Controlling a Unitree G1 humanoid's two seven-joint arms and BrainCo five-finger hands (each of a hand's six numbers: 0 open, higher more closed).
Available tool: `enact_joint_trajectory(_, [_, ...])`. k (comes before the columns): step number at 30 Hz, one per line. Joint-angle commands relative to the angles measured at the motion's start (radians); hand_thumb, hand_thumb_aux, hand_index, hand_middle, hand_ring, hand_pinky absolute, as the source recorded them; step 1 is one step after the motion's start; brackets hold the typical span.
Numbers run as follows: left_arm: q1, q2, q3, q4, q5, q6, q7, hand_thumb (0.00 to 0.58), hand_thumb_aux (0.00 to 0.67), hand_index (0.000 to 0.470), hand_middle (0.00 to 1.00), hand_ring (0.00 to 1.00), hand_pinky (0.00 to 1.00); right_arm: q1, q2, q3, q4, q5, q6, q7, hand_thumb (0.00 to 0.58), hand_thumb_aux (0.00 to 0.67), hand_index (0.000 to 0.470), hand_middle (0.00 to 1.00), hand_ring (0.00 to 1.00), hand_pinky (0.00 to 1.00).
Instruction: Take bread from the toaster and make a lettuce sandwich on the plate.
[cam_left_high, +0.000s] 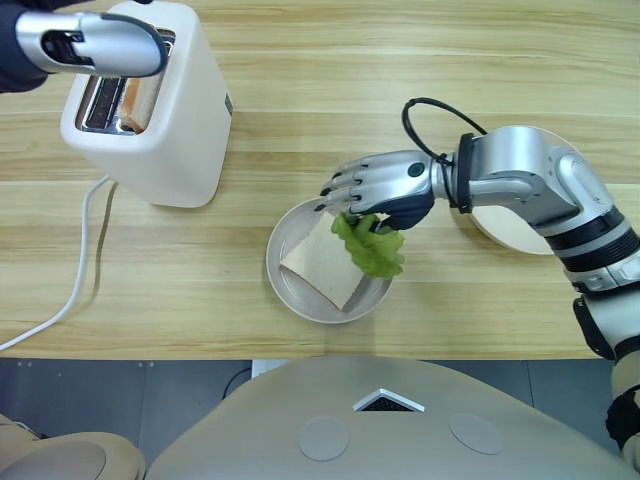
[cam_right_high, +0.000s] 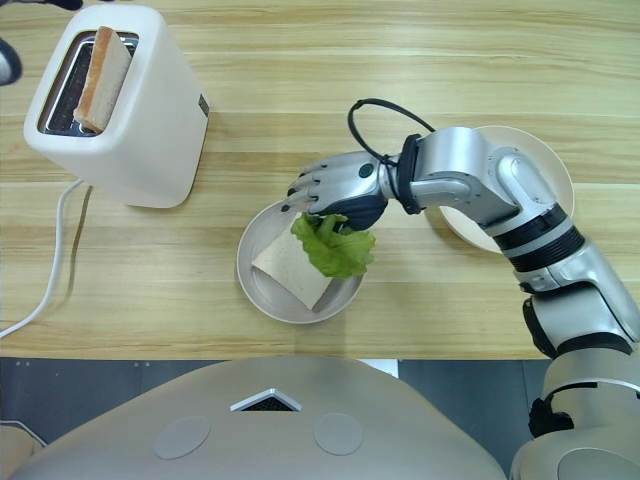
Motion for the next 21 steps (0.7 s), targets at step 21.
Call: enact_joint_trajectory(21, [-0.095,-0.026,-0.188,0.048,0.049,-0.03,0.018,0.0,0.0,0.0,0.0,0.0,0.0,-0.124,0.15,0.091,0.237,-0.197,-0.056,0.003,0.509,0.436,0.306,0.0,0.0,0.0])
